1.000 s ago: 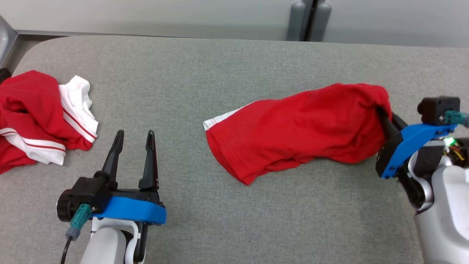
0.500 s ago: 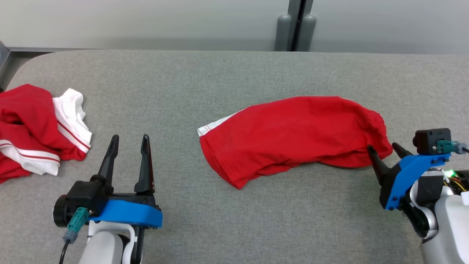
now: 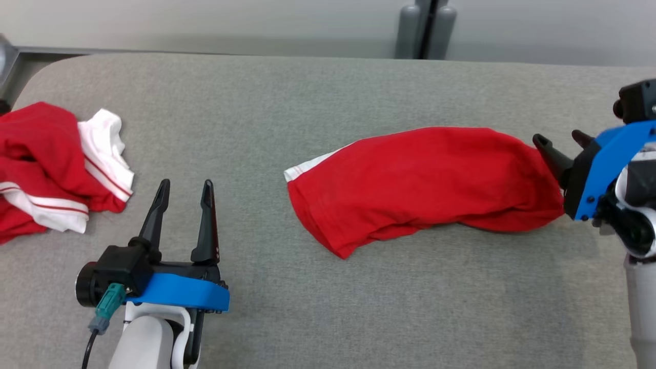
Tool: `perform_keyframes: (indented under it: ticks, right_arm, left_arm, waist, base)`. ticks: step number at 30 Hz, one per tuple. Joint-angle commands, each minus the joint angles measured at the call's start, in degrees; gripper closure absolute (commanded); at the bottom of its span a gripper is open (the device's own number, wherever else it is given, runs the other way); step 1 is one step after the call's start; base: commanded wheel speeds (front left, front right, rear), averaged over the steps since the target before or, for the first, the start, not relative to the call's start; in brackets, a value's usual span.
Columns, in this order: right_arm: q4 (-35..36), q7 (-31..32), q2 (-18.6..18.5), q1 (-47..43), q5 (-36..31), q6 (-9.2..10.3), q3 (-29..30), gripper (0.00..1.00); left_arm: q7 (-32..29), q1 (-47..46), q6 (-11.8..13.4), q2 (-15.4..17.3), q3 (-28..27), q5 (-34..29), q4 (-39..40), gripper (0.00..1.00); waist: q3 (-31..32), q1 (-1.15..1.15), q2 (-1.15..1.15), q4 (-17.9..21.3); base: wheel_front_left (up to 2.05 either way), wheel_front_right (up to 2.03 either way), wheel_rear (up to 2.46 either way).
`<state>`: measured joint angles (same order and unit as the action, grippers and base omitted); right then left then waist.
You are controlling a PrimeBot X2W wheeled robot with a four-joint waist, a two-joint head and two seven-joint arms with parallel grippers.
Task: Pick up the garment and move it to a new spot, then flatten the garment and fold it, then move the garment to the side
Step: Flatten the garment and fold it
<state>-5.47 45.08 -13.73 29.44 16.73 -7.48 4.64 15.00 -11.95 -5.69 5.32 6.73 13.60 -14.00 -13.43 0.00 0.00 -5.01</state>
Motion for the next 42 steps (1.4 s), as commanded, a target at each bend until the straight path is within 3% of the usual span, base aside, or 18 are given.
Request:
perform_keyframes:
  ticks: [1, 11, 12, 13, 14, 24, 29, 37, 42]
  right_arm:
    - [-2.8, 1.5, 0.6, 2.2, -0.3, -0.03, 0.8, 0.00]
    - [-14.3, 9.1, 2.4, 4.7, -2.4, -0.03, 4.5, 0.00]
    - [-14.4, 9.6, 2.4, 4.2, -2.0, -0.03, 4.1, 0.47]
    - [-13.9, 9.2, 2.2, 3.9, -1.7, -0.03, 3.5, 0.64]
    - [-13.4, 8.8, 2.0, 3.5, -1.2, -0.03, 2.6, 1.00]
    - [-7.3, -7.3, -1.2, 5.5, 2.8, -0.03, -7.8, 1.00]
    - [-6.6, -20.0, -3.6, 13.6, 2.1, -0.04, -19.0, 1.00]
    - [-13.3, -42.2, -5.9, 31.0, 1.4, -0.02, -34.2, 1.00]
    - [-14.6, -53.4, -9.7, 35.1, 3.1, -0.02, -46.8, 1.00]
  left_arm:
    - [0.3, -1.0, -0.2, 0.1, 0.3, -0.1, 0.1, 0.00]
    - [0.3, -1.1, -0.5, -0.2, 0.5, -0.3, -0.2, 0.00]
    - [0.3, -0.9, -0.5, -0.2, 0.4, -0.3, -0.2, 0.00]
    - [0.3, -0.7, -0.5, -0.2, 0.3, -0.3, -0.2, 0.00]
    - [0.3, -0.5, -0.5, -0.1, 0.2, -0.2, -0.3, 0.00]
    - [0.3, -0.2, -0.5, -0.2, -0.1, -0.4, -0.5, 0.00]
    - [0.3, -0.8, -0.6, -0.5, 0.3, -0.4, -0.2, 0.00]
    - [0.2, -1.2, -0.6, -1.1, 0.4, -0.2, 0.2, 0.00]
    - [0.2, -0.9, -0.4, -1.3, -0.1, -0.3, 0.3, 0.00]
  waist:
    - [-1.5, 0.00, 0.00, -1.8]
    - [-2.8, 0.00, 0.00, -5.0]
    - [-2.7, 0.00, 0.00, -5.0]
    - [-2.6, 0.00, 0.00, -5.0]
    - [-2.4, 0.00, 0.00, -5.0]
    - [-0.5, 0.00, 0.00, -4.1]
    - [-0.7, 0.00, 0.00, -4.8]
    - [-2.0, 0.00, 0.00, -6.7]
    - [-2.0, 0.00, 0.00, -6.6]
  base:
    - [0.00, 0.00, 0.00]
    - [0.00, 0.00, 0.00]
    - [0.00, 0.00, 0.00]
    - [0.00, 0.00, 0.00]
    - [0.00, 0.00, 0.00]
    - [0.00, 0.00, 0.00]
    - [0.00, 0.00, 0.00]
    - [0.00, 0.00, 0.00]
    - [0.00, 0.00, 0.00]
